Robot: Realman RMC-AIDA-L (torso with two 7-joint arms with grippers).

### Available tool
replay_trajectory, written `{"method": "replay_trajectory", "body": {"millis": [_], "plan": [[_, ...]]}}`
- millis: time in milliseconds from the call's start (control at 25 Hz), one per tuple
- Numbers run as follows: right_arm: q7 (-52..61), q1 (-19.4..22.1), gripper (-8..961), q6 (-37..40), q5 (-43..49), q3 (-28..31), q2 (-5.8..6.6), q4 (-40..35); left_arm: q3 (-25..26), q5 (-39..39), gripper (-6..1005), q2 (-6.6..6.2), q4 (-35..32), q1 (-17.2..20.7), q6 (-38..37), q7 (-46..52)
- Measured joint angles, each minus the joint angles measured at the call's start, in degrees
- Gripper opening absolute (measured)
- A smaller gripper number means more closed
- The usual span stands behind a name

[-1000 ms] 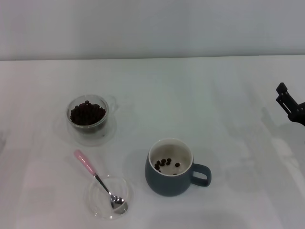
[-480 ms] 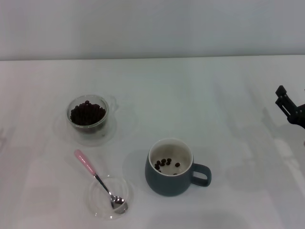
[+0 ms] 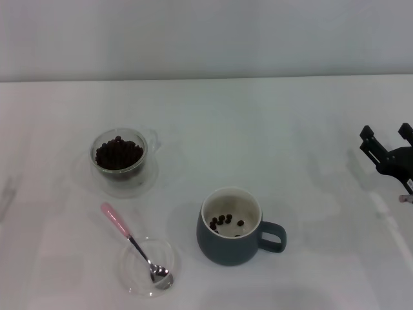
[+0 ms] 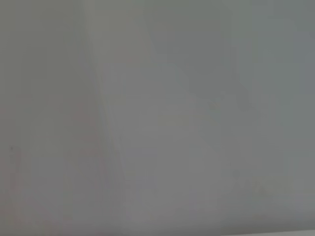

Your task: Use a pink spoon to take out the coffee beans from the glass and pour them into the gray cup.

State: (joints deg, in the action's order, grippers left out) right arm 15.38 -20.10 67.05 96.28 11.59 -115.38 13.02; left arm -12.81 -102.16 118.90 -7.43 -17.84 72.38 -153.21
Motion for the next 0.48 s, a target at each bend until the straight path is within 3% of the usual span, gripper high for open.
{"method": "replay_trajectory", "body": {"millis": [480], "plan": [[0.0,0.3,870,-0.5,0.1,-0.1,-0.02,0.4,0.2,-3.1,791,0.29,3.8,-2.9,-4.7,-3.8]]}}
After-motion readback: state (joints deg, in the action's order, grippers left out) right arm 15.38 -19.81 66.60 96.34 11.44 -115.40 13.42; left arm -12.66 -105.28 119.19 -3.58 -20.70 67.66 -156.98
